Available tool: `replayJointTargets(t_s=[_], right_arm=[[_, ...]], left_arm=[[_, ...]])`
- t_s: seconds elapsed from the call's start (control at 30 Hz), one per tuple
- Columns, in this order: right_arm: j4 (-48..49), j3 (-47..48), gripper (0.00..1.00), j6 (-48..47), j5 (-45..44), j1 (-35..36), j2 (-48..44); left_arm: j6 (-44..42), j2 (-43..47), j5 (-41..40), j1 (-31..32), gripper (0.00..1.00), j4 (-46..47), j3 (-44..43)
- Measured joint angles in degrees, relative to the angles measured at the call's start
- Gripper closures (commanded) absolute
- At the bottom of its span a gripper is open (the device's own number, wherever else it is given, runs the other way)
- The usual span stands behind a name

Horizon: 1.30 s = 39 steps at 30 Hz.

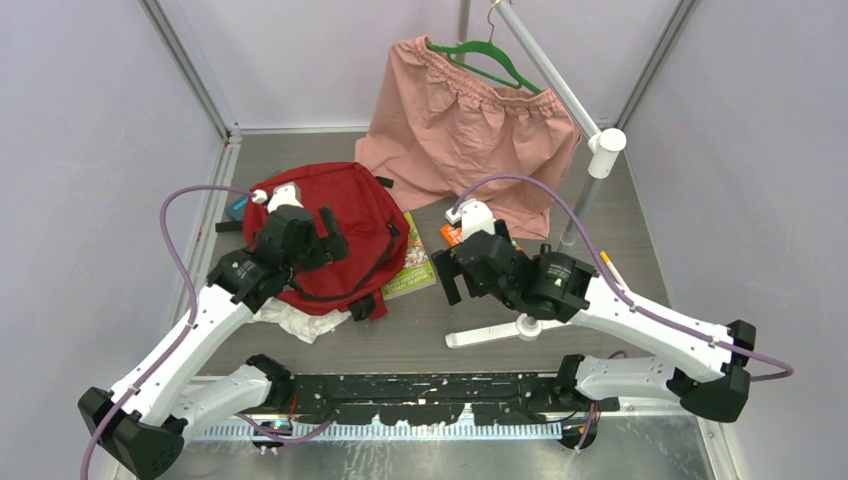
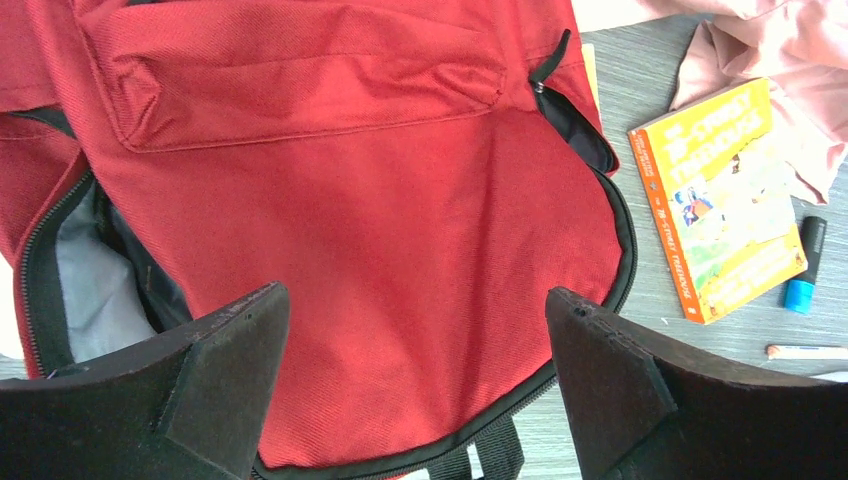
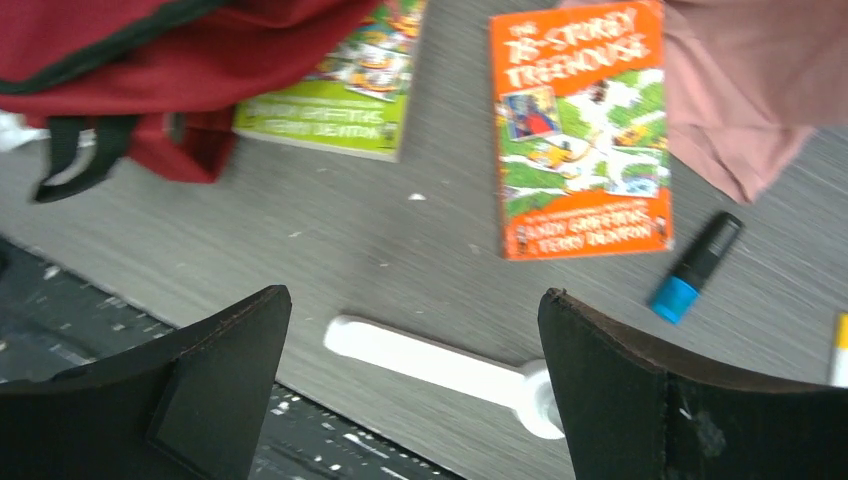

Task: Pack the student bag
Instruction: Move the distractor to the center of the board.

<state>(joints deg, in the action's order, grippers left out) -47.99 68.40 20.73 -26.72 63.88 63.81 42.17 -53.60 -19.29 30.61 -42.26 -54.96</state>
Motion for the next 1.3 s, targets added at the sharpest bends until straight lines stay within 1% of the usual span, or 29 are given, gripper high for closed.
replayJointTargets(t_s=[0.1, 0.27, 0.43, 0.53, 0.7, 0.87, 1.1, 1.2, 1.3], right_arm=[[-1.0, -2.6, 0.00, -0.2, -1.9, -3.5, -2.5], [-1.3, -6.2, 0.00, -1.8, -3.3, -13.0, -8.4], [-1.4, -7.0, 0.00, -2.7, -7.6, -19.7, -9.6], [-1.5, -7.0, 0.00, -2.3, -11.8, -21.4, -7.1], [-1.6, -7.0, 0.00, -1.4, -18.5, -22.0, -3.6], [0.0, -7.6, 0.00, -3.0, -23.4, -24.9, -3.6], [5.1, -8.9, 0.00, -7.5, -26.7, -33.5, -6.9], [7.6, -8.7, 0.00, -8.9, -27.0, -34.8, -6.0], [7.6, -6.9, 0.00, -9.6, -23.5, -35.1, -3.7]], left_arm=[[0.7, -0.1, 0.9, 0.0, 0.01, 0.0, 0.1], [1.3, -0.1, 1.9, 0.0, 0.01, 0.4, 0.3], [1.4, -0.6, 2.8, 0.0, 0.01, 0.6, 0.8], [1.4, -1.1, 2.9, 0.0, 0.01, 0.7, 0.8], [1.4, -1.3, 2.9, 0.0, 0.01, 0.9, 0.8], [1.1, -1.2, 2.8, 0.0, 0.00, 0.8, 0.8], [0.5, -0.4, 1.9, 0.0, 0.00, 0.8, 0.7], [0.4, -0.8, 2.0, 0.0, 0.00, 0.8, 0.1], [0.4, -1.1, 2.4, 0.0, 0.00, 0.8, -0.4]])
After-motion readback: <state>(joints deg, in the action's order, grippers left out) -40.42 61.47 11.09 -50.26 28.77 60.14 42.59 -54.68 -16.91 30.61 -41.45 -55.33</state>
